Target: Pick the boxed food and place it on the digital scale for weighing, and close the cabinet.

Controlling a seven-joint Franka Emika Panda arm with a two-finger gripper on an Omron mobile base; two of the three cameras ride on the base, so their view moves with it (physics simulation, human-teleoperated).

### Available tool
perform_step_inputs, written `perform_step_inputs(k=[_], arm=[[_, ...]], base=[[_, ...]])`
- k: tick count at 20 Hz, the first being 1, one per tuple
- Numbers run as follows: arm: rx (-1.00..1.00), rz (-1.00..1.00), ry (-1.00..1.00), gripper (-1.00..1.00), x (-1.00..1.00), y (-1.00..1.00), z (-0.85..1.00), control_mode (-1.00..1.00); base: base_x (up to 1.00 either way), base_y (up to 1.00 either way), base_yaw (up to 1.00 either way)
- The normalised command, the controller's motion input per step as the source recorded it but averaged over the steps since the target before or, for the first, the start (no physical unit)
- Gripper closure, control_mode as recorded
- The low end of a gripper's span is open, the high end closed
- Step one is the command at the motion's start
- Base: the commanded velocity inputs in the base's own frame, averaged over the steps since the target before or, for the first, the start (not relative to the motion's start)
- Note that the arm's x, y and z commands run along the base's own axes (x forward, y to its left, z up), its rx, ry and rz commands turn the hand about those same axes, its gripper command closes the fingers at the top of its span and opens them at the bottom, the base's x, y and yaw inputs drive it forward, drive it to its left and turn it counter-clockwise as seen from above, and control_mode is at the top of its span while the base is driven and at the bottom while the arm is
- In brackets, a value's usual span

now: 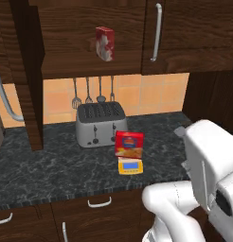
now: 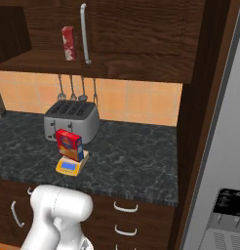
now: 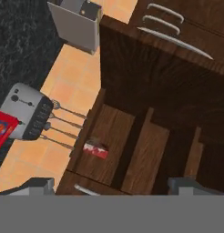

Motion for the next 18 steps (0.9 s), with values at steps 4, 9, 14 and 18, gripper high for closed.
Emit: perform_step_inputs(k=[4, 9, 14, 18], arm=[[0.09, -0.01, 0.0, -1.0, 0.99, 1.0, -1.0, -1.0], [0.26, 0.0, -0.17, -1.0, 0.72, 1.0, -1.0, -1.0], [0.28, -0.04, -0.44, -1.0, 0.06, 1.0, -0.88, -1.0], [0.32, -0.18, -0.43, -1.0, -0.08, 1.0, -0.72, -1.0]], base=[[0.0, 0.0, 0.0], [0.0, 0.0, 0.0], [0.0, 0.0, 0.0], [0.0, 0.0, 0.0]])
